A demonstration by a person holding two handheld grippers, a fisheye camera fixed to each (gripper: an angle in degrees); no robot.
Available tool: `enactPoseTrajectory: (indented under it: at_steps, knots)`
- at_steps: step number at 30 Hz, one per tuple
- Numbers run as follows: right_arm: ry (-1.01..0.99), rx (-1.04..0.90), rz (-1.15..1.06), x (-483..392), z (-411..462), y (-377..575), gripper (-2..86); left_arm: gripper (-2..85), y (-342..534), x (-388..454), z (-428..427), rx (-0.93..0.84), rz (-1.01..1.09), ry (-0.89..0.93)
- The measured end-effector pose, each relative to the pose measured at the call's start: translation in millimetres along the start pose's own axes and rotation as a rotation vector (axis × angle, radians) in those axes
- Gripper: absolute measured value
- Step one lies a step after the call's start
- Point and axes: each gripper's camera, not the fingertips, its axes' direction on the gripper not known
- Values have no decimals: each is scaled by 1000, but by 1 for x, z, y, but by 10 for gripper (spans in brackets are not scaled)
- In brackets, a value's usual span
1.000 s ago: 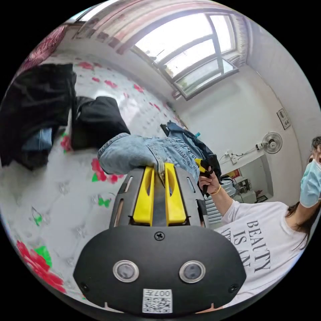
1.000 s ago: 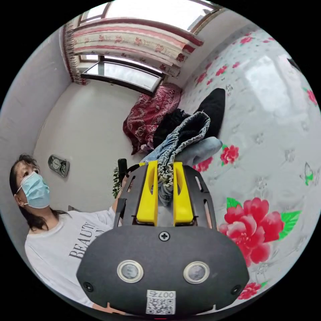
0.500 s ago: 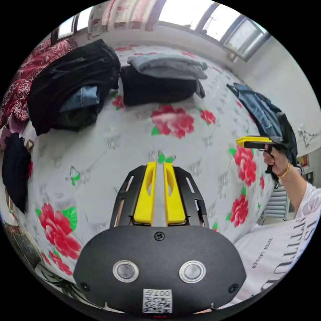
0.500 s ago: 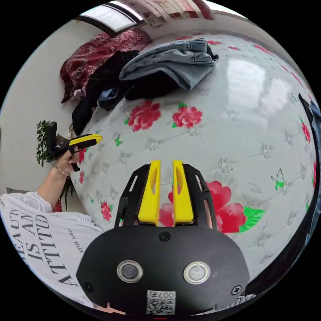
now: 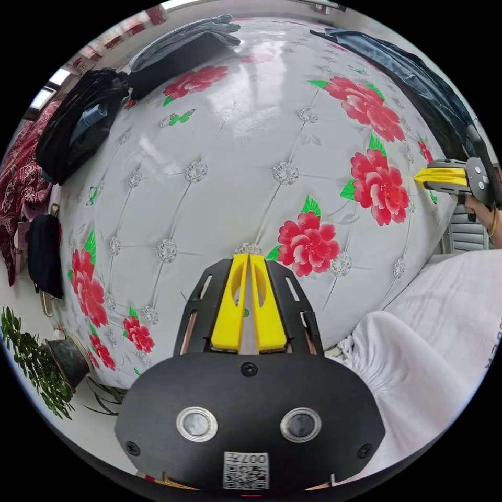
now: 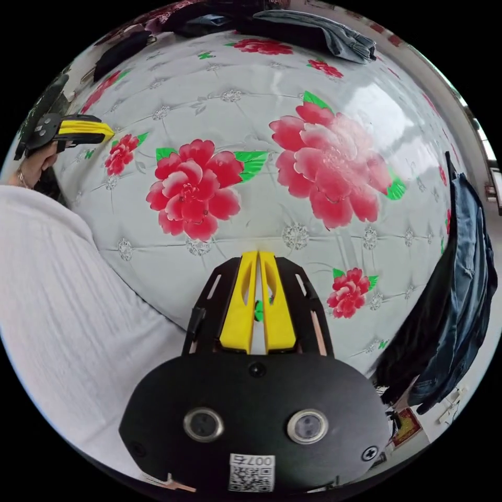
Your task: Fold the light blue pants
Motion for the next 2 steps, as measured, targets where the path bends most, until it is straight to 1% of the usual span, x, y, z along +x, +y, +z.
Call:
enactPoseTrajectory:
  at_steps: [2]
  knots:
    - [-57,51,46,9,-9,8,0,-10,0,3,3,10,3,-7]
